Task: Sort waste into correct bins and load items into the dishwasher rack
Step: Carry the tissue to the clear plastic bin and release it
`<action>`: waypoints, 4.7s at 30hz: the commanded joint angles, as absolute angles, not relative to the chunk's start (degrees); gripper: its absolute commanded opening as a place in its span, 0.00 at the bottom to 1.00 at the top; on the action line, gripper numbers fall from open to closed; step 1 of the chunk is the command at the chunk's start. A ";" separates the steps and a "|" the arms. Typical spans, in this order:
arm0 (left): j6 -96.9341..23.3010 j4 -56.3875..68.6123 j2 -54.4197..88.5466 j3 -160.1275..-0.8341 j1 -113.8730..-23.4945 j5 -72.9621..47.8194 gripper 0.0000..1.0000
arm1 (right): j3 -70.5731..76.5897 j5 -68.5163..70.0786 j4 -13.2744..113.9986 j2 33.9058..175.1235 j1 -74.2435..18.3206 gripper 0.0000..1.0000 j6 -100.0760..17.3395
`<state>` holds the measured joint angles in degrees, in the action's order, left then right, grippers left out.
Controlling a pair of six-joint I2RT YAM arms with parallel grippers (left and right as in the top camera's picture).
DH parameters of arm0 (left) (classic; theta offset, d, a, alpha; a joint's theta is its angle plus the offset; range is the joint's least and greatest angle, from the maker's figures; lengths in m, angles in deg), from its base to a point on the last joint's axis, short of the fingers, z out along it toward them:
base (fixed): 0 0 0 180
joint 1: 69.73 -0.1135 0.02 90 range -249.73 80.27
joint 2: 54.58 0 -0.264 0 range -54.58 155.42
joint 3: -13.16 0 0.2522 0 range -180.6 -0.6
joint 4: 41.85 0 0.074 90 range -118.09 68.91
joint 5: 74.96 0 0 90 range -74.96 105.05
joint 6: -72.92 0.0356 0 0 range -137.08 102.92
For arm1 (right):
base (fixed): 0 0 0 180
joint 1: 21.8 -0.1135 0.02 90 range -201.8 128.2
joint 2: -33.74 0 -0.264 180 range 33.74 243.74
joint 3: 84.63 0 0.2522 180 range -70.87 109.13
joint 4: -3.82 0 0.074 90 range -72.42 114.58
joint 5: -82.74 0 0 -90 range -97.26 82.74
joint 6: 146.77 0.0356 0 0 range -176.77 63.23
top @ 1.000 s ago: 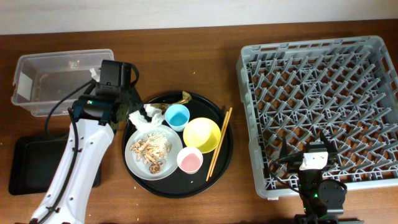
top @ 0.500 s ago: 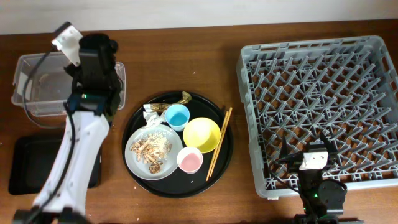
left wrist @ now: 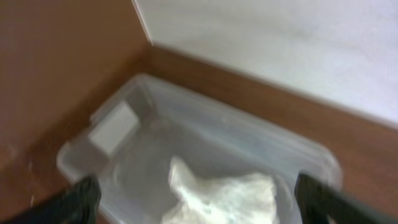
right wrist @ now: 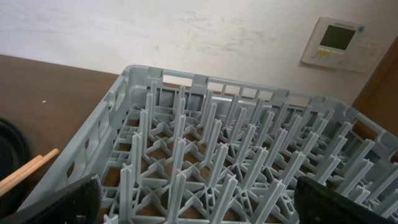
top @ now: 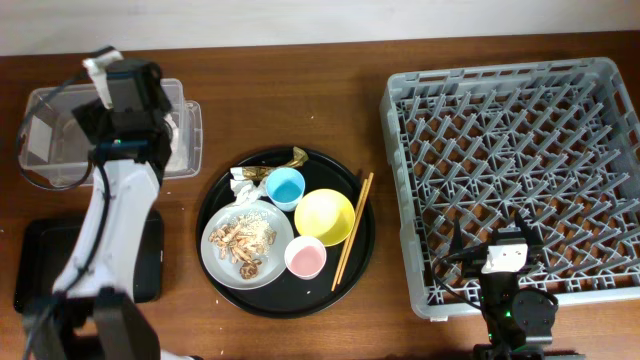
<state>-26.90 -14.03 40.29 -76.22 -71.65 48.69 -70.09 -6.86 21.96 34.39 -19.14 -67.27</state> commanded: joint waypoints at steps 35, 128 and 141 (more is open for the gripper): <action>-28.94 21.88 55.94 -76.39 -62.29 8.83 0.67 | -70.55 -7.34 22.20 33.93 -18.73 0.99 -67.03; -86.42 25.31 64.92 -88.41 -58.92 20.50 0.01 | -70.55 -7.34 22.20 33.93 -18.73 0.99 -67.03; -85.35 22.47 44.79 -88.46 -62.88 45.28 0.01 | -70.55 -7.34 22.20 33.93 -18.73 0.99 -67.03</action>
